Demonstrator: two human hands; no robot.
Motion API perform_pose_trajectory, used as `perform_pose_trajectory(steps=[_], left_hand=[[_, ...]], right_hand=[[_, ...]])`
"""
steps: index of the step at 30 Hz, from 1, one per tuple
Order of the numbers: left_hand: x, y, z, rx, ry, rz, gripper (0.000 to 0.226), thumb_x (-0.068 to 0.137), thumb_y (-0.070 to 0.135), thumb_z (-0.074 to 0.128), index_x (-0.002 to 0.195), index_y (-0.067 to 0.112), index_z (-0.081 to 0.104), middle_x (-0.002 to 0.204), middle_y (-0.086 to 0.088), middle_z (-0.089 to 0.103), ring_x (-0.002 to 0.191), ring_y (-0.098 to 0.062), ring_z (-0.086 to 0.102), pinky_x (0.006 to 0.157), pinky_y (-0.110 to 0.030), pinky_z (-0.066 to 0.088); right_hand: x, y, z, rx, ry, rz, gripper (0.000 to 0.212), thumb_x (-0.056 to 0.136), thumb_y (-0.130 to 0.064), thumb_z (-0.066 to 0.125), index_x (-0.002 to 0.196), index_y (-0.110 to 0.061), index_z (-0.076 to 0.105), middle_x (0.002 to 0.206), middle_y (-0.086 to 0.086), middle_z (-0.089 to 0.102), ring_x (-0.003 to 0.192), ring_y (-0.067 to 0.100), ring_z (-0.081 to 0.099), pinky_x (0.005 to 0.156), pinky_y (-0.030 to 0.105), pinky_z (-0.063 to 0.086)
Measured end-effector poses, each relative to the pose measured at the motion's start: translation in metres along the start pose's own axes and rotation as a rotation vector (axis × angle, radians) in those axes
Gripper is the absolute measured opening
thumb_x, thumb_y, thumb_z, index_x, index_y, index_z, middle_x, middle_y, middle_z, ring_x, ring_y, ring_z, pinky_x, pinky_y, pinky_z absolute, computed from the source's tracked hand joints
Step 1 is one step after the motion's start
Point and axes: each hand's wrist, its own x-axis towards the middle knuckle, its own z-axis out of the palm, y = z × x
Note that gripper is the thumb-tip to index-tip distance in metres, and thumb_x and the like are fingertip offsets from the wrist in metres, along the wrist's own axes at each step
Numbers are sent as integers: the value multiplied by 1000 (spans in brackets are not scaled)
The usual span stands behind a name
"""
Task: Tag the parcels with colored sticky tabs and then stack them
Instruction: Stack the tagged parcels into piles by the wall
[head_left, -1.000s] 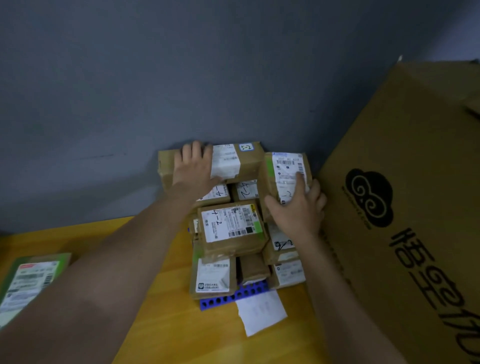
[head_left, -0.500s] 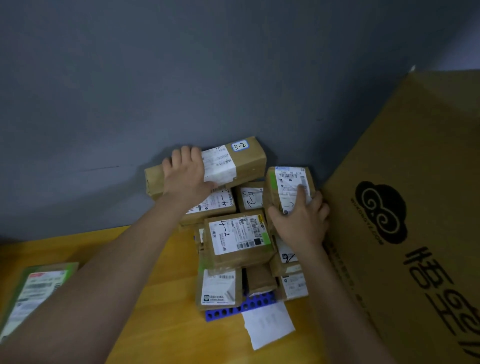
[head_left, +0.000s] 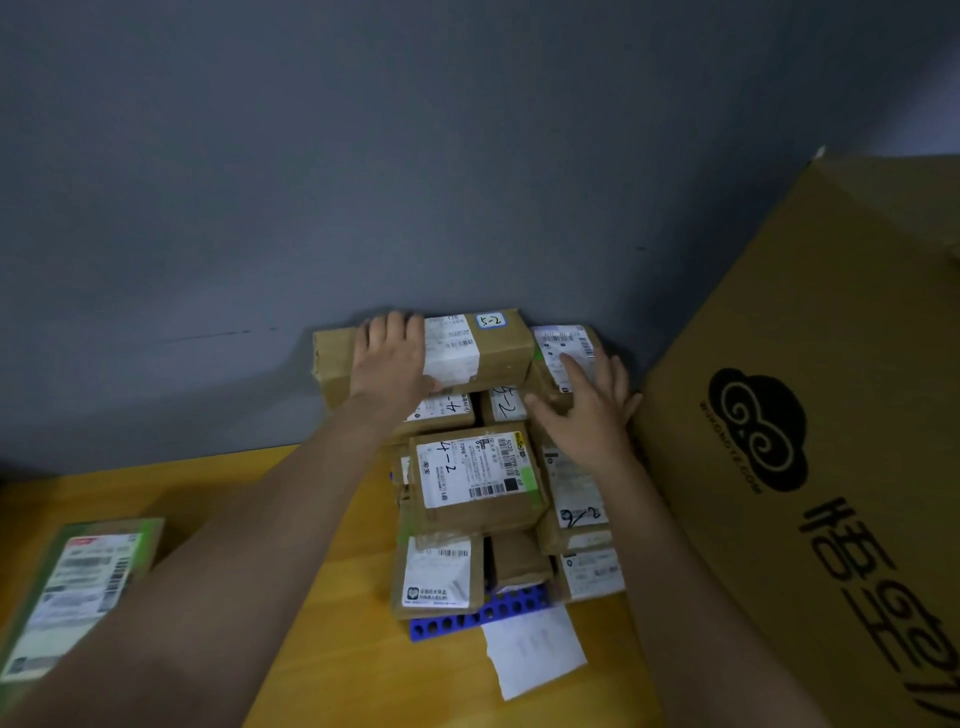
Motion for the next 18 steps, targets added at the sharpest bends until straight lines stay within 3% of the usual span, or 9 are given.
perform_pose_trajectory(steps=[4, 7, 9, 13, 18], left_hand=[[-1, 1, 2, 71, 18, -25, 89, 79, 55, 65, 146, 18, 19, 142, -14, 25, 134, -32, 24, 115, -53, 8], [-7, -3, 2, 4, -3, -32, 99, 75, 62, 64, 149, 19, 13, 144, -14, 22, 137, -33, 20, 114, -55, 1], [-19, -9, 4, -71, 57, -3, 99, 77, 61, 64, 150, 17, 14, 149, -17, 19, 139, -36, 17, 114, -54, -4], [-80, -40, 13, -308, 319, 14, 66, 87, 35, 63, 142, 11, 37, 140, -23, 36, 125, -43, 36, 107, -55, 22], [-185, -117, 41, -435, 286, -235, 57, 84, 29, 54, 136, 11, 40, 134, -21, 41, 117, -41, 41, 96, -50, 37]], right_hand=[[-10, 5, 8, -130, 105, -132, 57, 91, -42, 56, 140, -16, 46, 157, 16, 16, 145, 36, 5, 114, 62, 8], [-16, 4, 10, -222, 73, -161, 61, 91, -41, 56, 144, -15, 40, 157, 19, 15, 144, 36, 4, 115, 59, 6], [-28, -9, 9, -226, 172, -210, 58, 89, -34, 56, 141, -13, 43, 155, 21, 21, 142, 36, 8, 115, 60, 10], [-73, -65, 22, -1, 342, -505, 42, 87, -22, 52, 126, -8, 57, 140, 22, 42, 133, 37, 29, 109, 50, 30], [-136, -144, 77, 109, 209, -730, 30, 86, -20, 54, 112, -10, 66, 121, 14, 55, 112, 29, 42, 97, 39, 37]])
